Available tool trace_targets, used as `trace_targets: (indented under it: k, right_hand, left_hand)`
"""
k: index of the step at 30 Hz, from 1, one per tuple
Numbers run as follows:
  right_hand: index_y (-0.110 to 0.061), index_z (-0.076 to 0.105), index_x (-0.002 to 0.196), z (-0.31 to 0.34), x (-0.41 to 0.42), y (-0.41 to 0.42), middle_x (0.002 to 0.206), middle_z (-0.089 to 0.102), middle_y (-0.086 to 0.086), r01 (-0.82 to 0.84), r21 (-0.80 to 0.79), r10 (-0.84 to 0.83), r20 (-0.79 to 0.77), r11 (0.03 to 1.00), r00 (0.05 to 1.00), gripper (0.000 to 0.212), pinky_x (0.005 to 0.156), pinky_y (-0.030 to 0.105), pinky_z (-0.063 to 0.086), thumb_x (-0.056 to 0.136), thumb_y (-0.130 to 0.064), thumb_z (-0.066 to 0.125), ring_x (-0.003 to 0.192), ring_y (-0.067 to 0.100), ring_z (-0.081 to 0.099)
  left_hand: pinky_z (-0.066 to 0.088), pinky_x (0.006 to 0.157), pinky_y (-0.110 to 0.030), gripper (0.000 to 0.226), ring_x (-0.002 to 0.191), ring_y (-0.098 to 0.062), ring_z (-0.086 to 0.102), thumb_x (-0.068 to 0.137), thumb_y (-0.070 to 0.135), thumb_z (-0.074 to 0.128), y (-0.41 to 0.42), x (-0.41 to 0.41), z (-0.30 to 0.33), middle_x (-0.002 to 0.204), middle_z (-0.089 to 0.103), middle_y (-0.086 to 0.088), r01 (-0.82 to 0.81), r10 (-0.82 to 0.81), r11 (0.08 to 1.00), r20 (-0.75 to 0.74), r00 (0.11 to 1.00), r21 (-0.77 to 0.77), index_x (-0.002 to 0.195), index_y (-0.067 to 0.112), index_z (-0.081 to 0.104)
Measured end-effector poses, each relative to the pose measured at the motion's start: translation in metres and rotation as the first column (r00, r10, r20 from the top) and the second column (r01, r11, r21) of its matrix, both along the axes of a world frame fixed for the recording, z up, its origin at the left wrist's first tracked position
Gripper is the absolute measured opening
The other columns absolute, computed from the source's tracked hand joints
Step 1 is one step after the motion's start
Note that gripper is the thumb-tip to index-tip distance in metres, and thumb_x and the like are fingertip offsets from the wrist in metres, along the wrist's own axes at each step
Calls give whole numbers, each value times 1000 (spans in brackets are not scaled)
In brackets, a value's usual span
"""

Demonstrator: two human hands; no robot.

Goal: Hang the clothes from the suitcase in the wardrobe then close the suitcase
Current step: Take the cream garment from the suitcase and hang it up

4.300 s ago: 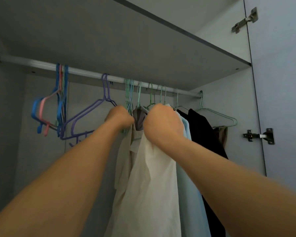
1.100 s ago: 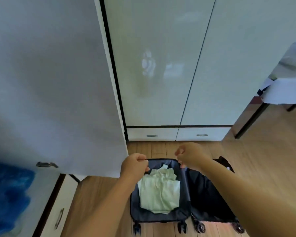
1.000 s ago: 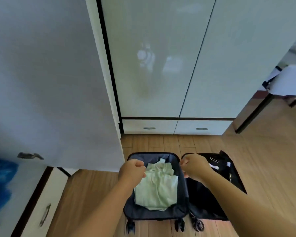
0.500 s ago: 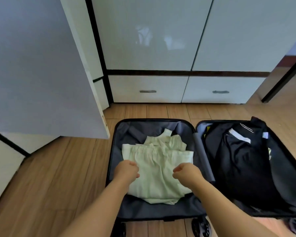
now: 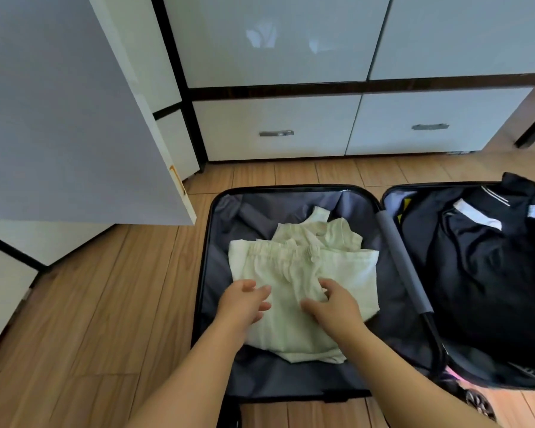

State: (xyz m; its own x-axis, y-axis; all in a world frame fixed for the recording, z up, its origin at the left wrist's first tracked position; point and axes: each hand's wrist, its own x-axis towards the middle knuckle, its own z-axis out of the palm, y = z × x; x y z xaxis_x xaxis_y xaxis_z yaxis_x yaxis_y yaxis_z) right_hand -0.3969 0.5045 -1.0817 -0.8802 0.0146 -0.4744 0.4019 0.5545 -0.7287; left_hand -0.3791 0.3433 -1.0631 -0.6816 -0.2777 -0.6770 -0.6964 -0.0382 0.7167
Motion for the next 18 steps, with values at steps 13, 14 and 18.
trace_targets:
  k: [13,14,18]
  right_hand:
    - [-15,68,96,62,-13,10,88,72,1,124,-440,-74,129,889,989,39,71,25,51,86,-52,59,76,12,66]
    - [-17,69,101,66,-14,10,94,73,1,125,-510,-44,167,851,985,44,75,29,54,83,-56,60,85,14,70]
    - [-12,67,103,75,-13,6,102,71,3,190,-485,-117,177,853,977,31,75,32,56,82,-35,69,93,18,68]
  left_hand:
    - [54,87,-35,35,99,-19,68,84,7,69,8,-10,45,104,72,-2,326,-262,938,-368,892,122,115,22,64]
    - [53,88,-33,30,101,-17,67,85,14,69,12,-9,51,105,72,-1,423,-359,900,-374,855,102,113,23,66]
    - [49,97,-37,21,104,-17,66,95,22,55,20,-7,65,106,72,-1,433,-353,875,-325,877,218,111,17,68]
